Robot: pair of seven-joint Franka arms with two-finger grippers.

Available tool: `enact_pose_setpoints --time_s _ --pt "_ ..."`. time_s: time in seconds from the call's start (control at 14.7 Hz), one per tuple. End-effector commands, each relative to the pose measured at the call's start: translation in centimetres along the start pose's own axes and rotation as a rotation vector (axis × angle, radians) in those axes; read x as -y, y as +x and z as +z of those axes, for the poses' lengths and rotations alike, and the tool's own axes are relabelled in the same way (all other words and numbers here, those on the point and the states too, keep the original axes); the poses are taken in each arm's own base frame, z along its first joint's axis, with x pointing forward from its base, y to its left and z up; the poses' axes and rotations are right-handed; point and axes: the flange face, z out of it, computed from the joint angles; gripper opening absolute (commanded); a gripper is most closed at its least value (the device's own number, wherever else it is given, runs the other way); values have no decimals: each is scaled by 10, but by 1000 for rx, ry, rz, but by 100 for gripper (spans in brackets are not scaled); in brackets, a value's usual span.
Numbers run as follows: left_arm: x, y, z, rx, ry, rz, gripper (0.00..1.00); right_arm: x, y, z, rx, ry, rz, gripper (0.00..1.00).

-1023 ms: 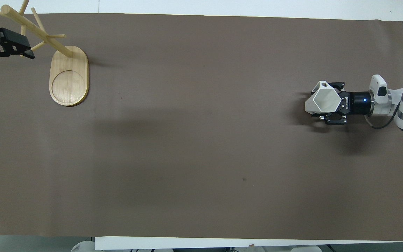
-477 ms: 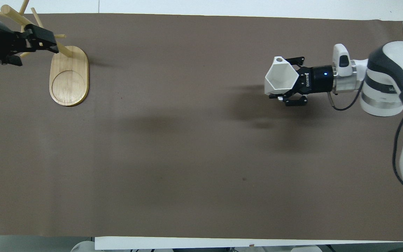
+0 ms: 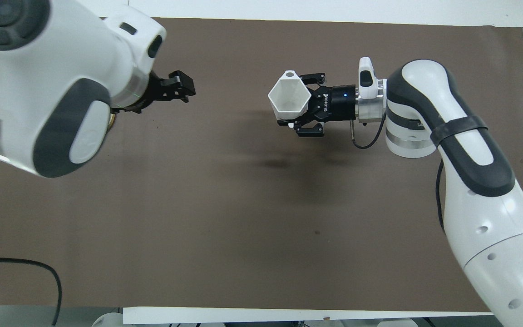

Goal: Hang cup on rack
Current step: 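Lift the cup with the right gripper while the left gripper reaches toward it, then grasp the cup with the left gripper beside the right gripper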

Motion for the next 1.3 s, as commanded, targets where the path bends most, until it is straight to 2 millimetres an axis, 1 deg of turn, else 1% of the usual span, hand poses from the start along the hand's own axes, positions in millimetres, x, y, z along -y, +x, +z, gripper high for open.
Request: enact_pose_setpoints --time_s 0.0,0.14,0.2,0.41,0.48,0.55,0.61,0.75,0.95,1.02,1.09,1.16,1.23 --pt "-28 3 4 -9 -13 -56 100 17 29 4 6 -47 37 30" --pt "-38 5 6 3 -29 -97 100 19 32 10 17 -64 34 31" --pt "-41 5 3 5 -38 -99 100 21 32 14 20 -63 31 31" --pt "-50 6 -7 11 -51 -108 100 22 30 16 25 -65 33 31" --pt "-51 5 -6 18 -59 -108 100 22 30 15 28 -72 33 31" --pt "-57 0 -7 18 -72 -107 100 21 30 15 30 -77 33 31" --pt "-67 -10 -4 28 -75 -95 100 21 30 15 31 -81 33 31" --pt "-77 -13 -3 11 -110 -106 100 21 29 15 32 -82 33 31" --pt "-82 -12 9 16 -118 -117 100 21 29 15 32 -82 33 31" --pt "-83 -11 19 12 -121 -119 100 21 29 14 32 -84 33 31" --pt "-84 -12 25 5 -127 -119 96 21 30 15 32 -83 33 31" --pt "-84 -11 27 4 -130 -119 75 20 29 14 32 -85 35 31" --pt "-85 -12 30 22 -136 -130 25 20 29 14 33 -85 33 31"
